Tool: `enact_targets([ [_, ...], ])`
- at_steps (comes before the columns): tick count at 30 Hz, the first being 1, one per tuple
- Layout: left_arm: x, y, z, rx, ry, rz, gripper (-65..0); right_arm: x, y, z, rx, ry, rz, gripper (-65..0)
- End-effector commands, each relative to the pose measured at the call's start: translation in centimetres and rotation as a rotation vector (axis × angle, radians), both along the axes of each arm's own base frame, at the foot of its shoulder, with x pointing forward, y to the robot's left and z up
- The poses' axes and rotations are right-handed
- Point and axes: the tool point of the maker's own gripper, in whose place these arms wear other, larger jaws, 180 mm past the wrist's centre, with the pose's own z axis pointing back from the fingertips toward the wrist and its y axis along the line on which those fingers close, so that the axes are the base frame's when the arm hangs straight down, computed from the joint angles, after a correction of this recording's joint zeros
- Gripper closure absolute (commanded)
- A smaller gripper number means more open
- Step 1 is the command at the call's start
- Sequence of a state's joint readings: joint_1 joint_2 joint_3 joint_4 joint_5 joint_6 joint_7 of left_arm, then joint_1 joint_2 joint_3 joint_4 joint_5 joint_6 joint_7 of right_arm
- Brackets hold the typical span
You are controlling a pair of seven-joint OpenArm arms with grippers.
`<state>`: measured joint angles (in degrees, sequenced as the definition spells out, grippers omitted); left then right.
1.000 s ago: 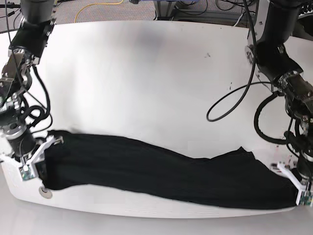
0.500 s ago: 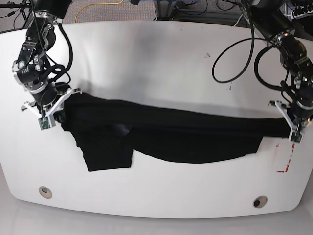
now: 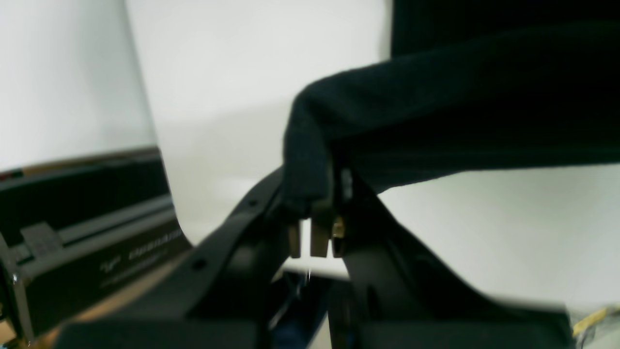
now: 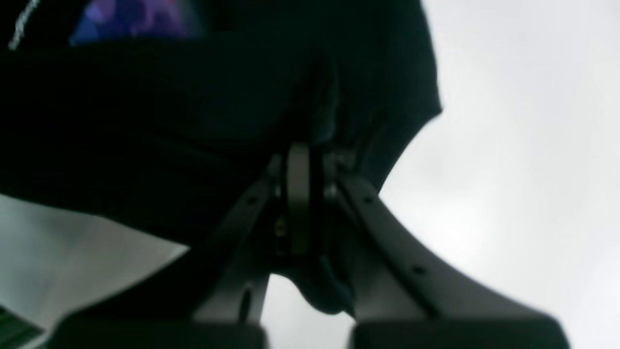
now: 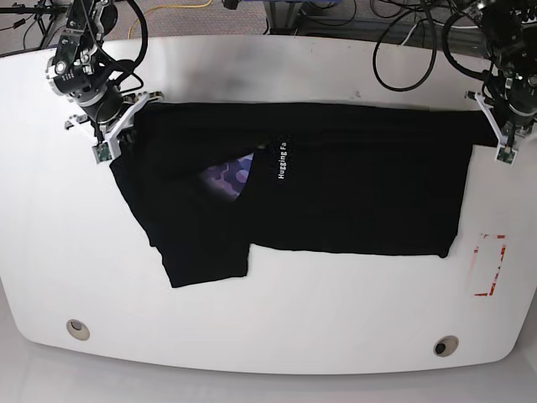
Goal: Fold the T-shirt properly
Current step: 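Swing the held shirt edge over and lay it flat with both grippers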
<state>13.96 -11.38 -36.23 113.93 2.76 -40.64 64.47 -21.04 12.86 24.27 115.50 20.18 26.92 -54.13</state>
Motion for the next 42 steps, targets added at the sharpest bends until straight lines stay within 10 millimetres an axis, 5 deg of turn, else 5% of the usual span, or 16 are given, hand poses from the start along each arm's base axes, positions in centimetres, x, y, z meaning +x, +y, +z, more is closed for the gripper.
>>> enact_targets([
  [1,-0.9,1.3,0.6,0.054,0.016,0.016,0.0,-0.6,-0.8,0.2,-0.038,0.001,-0.008,0.0],
  [17,-3.6,2.3,-0.1,0.076,0.068,0.014,0.0,-6.8,-0.8,-3.0,-0.037,0.171,-0.006,0.0],
  [33,-4.8,2.8,-1.2,0.075,0.123,0.015,-0.6,-9.9,-0.2,-4.4,-0.019,0.252,-0.02,-0.6],
  [37,-5.2,2.6,-1.5,0.072,0.138,0.009,-3.2,-10.6,-0.1,-4.6,-0.017,0.269,-0.021,-8.6],
  [42,-5.0,2.1,-1.7,0.063,0.143,-0.008,-19.6,-10.6,0.1,-4.6,-0.005,0.268,-0.023,-27.3],
])
